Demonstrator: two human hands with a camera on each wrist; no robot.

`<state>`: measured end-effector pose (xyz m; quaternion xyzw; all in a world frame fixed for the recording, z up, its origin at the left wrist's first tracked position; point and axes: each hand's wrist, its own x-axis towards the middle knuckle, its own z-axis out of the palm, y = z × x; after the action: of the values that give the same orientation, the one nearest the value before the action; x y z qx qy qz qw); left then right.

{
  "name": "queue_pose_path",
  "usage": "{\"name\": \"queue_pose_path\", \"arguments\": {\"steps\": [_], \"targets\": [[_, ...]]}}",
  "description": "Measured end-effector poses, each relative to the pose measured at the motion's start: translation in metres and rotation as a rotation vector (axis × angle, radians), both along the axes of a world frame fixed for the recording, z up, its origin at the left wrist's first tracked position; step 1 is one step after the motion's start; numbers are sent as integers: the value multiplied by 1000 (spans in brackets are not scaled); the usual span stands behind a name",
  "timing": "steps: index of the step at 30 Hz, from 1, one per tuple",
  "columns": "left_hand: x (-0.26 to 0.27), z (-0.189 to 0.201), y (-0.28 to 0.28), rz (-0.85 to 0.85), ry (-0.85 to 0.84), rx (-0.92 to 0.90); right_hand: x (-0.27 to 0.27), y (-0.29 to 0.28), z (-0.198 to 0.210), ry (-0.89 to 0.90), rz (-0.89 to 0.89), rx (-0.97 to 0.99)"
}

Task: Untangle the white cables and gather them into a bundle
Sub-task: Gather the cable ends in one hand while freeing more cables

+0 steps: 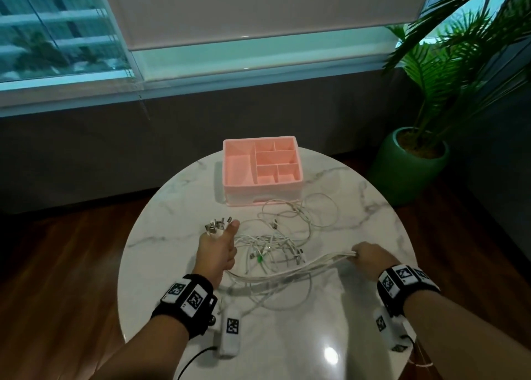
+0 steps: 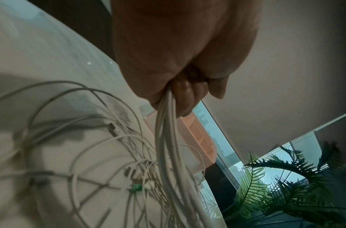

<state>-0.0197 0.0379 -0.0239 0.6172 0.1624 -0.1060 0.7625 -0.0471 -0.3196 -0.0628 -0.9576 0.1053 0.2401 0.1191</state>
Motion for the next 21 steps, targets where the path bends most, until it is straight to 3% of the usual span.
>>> {"name": "queue_pose_path", "arguments": {"steps": [3, 7, 11, 16, 21], "targets": [[2, 0, 9, 10, -3, 31, -6, 15, -9, 195, 90, 19], [3, 4, 13, 66, -9, 32, -7, 24, -7, 221, 154, 146], [9, 9, 10, 150, 12, 29, 9, 40, 13, 275, 103, 408], [23, 9, 7, 153, 6, 89, 34, 76, 16, 28, -41, 650], [33, 10, 1, 115, -20, 203, 37, 97, -1, 25, -5, 129]]}}
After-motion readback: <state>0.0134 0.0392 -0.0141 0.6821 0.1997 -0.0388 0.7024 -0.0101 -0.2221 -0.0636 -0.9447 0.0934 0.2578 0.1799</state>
